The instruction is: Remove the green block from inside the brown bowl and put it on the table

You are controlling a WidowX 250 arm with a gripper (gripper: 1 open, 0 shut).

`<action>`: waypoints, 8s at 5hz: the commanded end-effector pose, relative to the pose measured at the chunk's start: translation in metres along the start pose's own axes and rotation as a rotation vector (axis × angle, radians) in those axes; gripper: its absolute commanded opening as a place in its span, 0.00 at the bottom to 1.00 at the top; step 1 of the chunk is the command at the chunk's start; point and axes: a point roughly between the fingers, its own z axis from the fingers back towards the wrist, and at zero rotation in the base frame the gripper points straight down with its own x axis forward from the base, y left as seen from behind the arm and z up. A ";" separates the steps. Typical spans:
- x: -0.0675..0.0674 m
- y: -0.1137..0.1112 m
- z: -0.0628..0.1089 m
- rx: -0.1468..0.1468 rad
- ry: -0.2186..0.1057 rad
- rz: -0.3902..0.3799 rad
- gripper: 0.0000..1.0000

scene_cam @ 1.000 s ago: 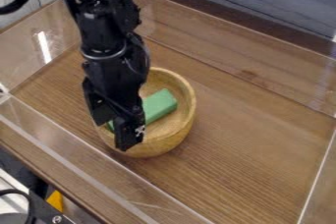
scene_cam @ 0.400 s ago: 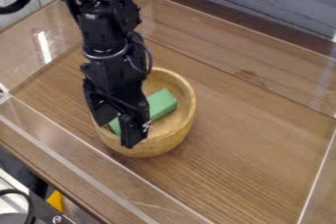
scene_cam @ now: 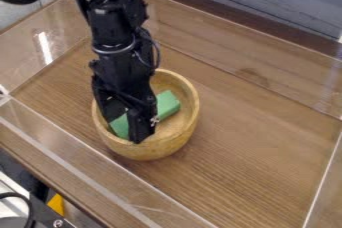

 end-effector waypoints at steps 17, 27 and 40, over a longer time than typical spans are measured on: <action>0.018 -0.002 -0.024 0.003 -0.025 -0.012 1.00; 0.040 -0.011 -0.046 0.022 -0.062 0.380 1.00; 0.057 -0.023 -0.002 -0.017 -0.035 0.251 0.00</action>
